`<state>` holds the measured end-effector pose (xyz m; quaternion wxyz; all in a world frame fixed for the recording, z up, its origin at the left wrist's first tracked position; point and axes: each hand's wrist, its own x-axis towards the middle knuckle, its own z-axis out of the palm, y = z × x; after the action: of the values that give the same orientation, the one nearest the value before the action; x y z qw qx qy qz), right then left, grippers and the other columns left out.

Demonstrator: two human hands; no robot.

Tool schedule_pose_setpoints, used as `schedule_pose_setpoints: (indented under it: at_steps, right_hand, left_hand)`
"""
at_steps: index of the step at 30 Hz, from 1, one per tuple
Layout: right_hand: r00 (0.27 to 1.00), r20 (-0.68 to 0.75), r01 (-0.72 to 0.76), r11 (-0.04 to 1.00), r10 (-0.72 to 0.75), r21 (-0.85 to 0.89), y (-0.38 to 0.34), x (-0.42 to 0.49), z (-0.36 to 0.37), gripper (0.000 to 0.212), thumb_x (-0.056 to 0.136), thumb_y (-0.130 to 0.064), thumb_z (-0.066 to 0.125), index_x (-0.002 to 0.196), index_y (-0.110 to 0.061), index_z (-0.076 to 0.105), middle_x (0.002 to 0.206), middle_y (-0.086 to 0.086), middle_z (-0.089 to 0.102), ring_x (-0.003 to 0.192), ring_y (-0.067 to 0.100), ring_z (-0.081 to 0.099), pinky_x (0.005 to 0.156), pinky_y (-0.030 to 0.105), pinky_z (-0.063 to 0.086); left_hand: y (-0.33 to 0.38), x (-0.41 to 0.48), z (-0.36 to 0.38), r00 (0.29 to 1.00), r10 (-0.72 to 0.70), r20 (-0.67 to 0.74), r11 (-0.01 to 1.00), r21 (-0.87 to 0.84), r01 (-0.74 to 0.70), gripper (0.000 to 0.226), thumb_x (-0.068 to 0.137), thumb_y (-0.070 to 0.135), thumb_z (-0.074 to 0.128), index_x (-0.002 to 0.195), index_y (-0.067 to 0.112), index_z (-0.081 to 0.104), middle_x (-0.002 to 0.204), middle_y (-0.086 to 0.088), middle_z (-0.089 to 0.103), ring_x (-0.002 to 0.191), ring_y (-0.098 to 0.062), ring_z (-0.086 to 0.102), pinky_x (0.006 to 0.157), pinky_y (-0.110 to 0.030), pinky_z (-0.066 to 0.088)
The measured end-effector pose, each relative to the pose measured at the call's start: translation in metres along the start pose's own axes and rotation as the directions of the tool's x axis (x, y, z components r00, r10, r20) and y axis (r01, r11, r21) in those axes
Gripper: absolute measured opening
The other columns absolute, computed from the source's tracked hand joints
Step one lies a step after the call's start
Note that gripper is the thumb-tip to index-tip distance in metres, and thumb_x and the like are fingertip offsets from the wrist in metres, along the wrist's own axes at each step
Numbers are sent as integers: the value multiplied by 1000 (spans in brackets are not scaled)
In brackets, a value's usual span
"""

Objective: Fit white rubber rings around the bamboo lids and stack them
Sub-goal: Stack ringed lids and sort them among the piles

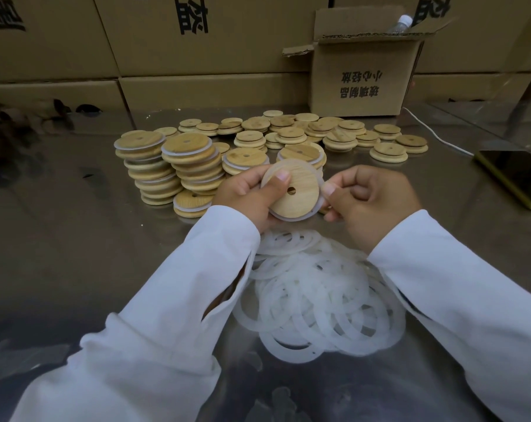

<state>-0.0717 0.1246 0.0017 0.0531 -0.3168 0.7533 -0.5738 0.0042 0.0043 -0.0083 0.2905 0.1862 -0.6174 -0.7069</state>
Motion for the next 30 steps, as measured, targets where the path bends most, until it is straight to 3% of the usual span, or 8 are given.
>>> schedule_pose_setpoints:
  at_steps: [6,9,13,18,21,24,30]
  right_hand:
    - [995,62,-83,989,76,120,3,4,-5,14,84,-16,64,70,-18,65,53,-9,65,46,3,55,64,22,52]
    - [992,80,-111,982,100,156,3,5,-6,14,83,-17,66,70,-21,66,53,-10,66,44,2,54,57,15,50]
    - [985,117,-149,964,125,221,0,5,-10,11,81,-15,67,71,-19,68,52,-9,66,40,0,52,47,9,45]
    - [980,-36,-177,946,194,271,3,11,-6,15,87,-32,59,80,-20,63,48,-10,62,42,0,55,49,11,49]
    - [988,-18,-148,964,156,219,5,12,-3,14,86,-35,59,82,-22,62,57,-7,64,50,2,59,58,17,49]
    - [994,83,-83,984,71,156,6,10,-4,3,81,-20,68,79,-19,66,67,-1,67,56,4,61,63,19,53]
    - [993,113,-49,967,22,250,6,15,-13,11,83,-17,65,73,-21,68,59,-6,68,56,4,61,61,15,53]
  left_hand:
    - [0,1,0,998,-36,54,997,-61,39,20,90,11,53,107,5,62,102,-19,66,97,-32,64,75,-36,58]
    - [-1,1,0,998,-40,44,997,-70,43,23,90,11,53,110,3,62,104,-20,66,97,-32,65,74,-35,58]
    - [-2,2,-1,996,-61,72,989,-127,70,15,90,11,53,99,8,65,93,-13,68,88,-25,67,70,-33,59]
    - [-6,4,-1,997,-68,46,991,-112,73,12,89,12,56,89,13,67,80,-4,72,77,-18,69,63,-32,59]
    - [-7,4,0,996,-74,55,994,-78,79,10,88,14,57,89,14,67,82,-4,71,77,-17,69,64,-32,59]
    - [-7,2,1,995,-70,74,996,-57,75,11,88,15,57,93,13,67,86,-7,71,78,-18,69,65,-31,59]
    - [-5,0,8,995,-36,96,997,-67,43,11,87,22,58,91,17,67,93,-9,71,89,-24,69,71,-37,58]
